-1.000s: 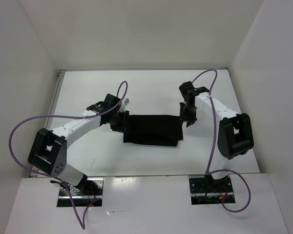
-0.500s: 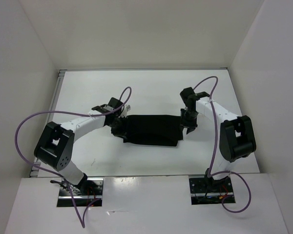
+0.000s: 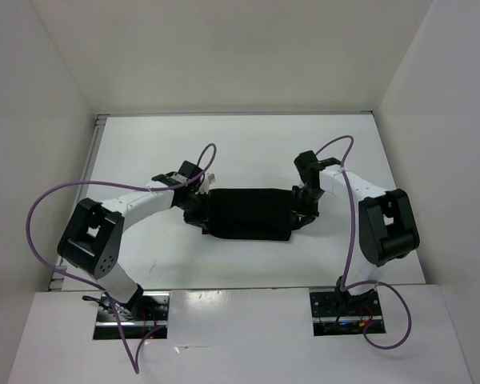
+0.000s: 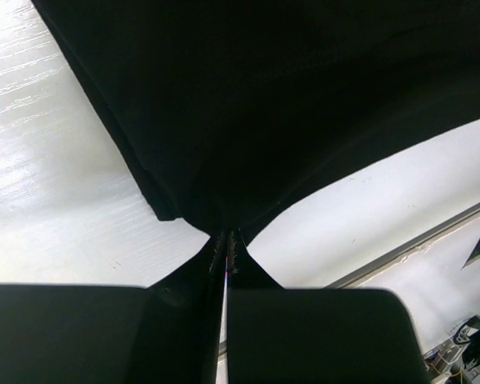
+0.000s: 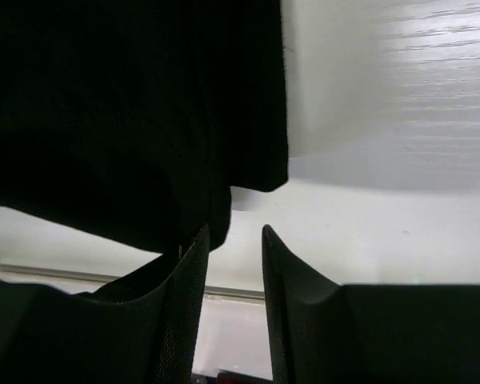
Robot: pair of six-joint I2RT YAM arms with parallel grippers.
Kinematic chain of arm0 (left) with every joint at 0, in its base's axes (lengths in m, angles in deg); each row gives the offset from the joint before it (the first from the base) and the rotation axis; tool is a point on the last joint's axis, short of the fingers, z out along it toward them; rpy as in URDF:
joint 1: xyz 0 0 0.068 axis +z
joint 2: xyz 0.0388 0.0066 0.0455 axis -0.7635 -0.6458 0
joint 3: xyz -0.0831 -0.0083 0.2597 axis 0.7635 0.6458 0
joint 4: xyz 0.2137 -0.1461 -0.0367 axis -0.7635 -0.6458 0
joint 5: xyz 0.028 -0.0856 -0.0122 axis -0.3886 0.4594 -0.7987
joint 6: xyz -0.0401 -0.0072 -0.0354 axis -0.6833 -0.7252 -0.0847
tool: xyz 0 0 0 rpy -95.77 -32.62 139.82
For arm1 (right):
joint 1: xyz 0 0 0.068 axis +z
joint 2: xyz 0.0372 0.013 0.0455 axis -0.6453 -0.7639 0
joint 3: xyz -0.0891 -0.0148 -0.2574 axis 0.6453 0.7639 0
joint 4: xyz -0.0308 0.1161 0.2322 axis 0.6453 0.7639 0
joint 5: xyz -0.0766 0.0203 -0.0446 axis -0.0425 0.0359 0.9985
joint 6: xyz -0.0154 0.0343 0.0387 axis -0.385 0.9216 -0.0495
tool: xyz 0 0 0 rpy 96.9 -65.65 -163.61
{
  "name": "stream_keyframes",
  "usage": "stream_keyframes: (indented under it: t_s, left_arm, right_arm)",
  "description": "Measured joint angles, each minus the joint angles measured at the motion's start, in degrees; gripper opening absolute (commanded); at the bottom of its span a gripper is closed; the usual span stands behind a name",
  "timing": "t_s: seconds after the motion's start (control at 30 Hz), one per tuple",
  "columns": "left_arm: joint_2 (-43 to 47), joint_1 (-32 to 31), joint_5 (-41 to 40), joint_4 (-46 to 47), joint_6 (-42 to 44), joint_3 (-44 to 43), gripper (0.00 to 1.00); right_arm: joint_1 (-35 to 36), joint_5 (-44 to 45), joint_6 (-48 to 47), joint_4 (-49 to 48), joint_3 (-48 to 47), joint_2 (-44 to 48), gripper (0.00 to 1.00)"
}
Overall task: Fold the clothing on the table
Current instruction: Fold the skirt
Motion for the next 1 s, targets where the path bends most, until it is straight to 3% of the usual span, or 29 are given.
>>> stream_keyframes:
  t_s: [0.37, 0.7, 0.83, 0.93, 0.97, 1.0]
  left_arm:
    - [0.0, 0.0, 0.24, 0.04, -0.02, 0.52, 0.01]
    - [0.0, 0.0, 0.42, 0.04, 0.0, 0.61, 0.01]
    - [-0.2, 0.0, 0.81, 0.04, 0.0, 0.61, 0.01]
    - [-0.35, 0.0, 0.85, 0.07, 0.0, 0.61, 0.01]
    - [-0.35, 0.0, 0.87, 0.09, 0.0, 0.61, 0.01]
    - [-0.35, 0.0, 0.9, 0.09, 0.0, 0.61, 0.01]
  right_arm:
    - [0.31, -5.68, 0.63, -4.98, 0.76, -3.34, 0.38]
    - [1.6, -5.75, 0.52, -5.29, 2.58, -4.63, 0.37]
    - [2.62, -5.14, 0.31, -5.05, 2.6, -4.63, 0.27]
    - [2.73, -4.74, 0.52, -5.07, 2.6, -4.74, 0.13]
    - [2.86, -4.61, 0.61, -5.09, 2.6, -4.79, 0.01]
    - [3.08, -4.33, 0.74, -5.11, 2.6, -4.9, 0.0]
